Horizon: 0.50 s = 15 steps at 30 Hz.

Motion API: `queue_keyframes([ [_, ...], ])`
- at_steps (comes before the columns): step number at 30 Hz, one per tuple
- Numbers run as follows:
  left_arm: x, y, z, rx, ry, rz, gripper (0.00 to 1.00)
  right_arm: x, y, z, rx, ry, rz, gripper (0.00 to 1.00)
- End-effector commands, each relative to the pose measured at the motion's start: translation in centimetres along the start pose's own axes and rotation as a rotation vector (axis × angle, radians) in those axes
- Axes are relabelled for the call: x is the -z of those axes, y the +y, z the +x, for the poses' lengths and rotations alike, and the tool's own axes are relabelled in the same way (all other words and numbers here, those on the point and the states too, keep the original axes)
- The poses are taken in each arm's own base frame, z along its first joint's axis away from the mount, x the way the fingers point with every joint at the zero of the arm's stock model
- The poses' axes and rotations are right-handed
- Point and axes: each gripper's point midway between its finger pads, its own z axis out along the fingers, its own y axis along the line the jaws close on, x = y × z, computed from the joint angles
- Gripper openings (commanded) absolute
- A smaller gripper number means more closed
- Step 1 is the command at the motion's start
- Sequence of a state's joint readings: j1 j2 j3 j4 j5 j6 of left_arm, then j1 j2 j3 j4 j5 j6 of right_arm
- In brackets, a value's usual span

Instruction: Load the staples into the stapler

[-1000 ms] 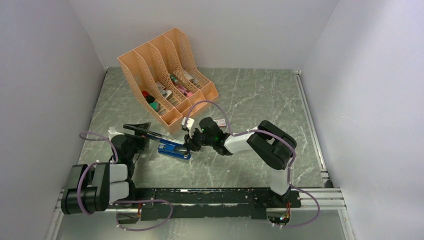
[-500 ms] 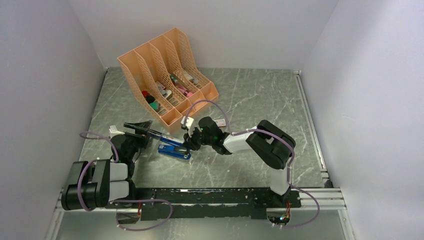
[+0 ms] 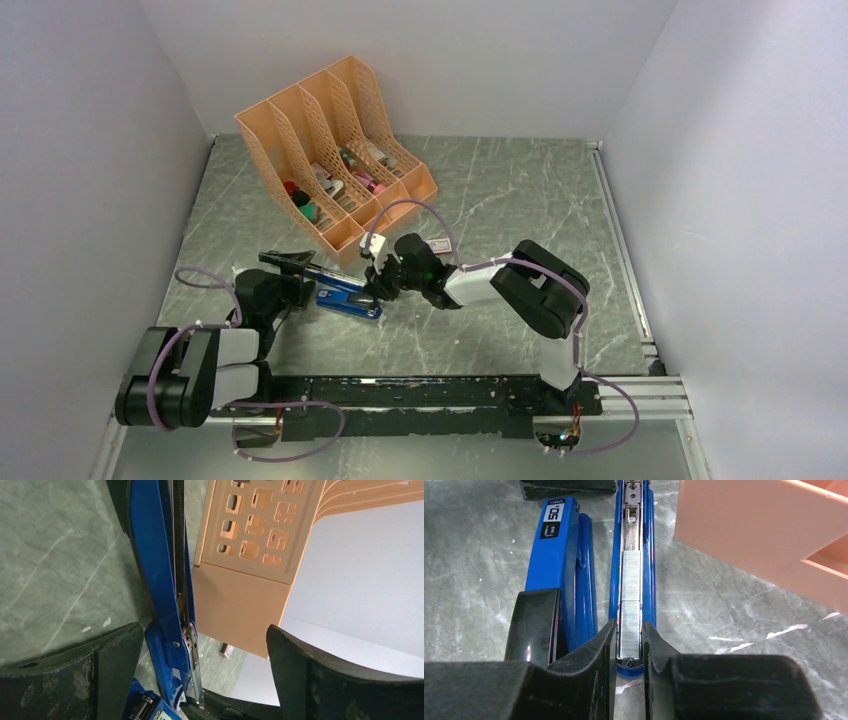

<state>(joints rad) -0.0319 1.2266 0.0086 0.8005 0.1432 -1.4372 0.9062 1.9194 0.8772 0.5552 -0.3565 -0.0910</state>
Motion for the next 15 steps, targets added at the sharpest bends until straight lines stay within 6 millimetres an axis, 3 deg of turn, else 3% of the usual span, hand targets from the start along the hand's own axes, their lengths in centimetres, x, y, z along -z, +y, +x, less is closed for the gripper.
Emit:
queue_keyframes([
  [1, -0.4, 2.0, -0.4, 0.028, -0.059, -0.102, 0.99, -0.2, 1.1, 1.6, -0.03, 0.045, -0.028, 0.0],
  [8, -1.6, 2.5, -0.4, 0.067, -0.084, -0.101, 0.99, -0.3, 1.3, 1.5, -0.026, 0.044, -0.036, 0.0],
  [15, -2.4, 2.0, -0.7, 0.145, -0.1, 0.006, 0.99, -0.3, 1.2, 1.9, -0.023, 0.057, -0.032, 0.0],
])
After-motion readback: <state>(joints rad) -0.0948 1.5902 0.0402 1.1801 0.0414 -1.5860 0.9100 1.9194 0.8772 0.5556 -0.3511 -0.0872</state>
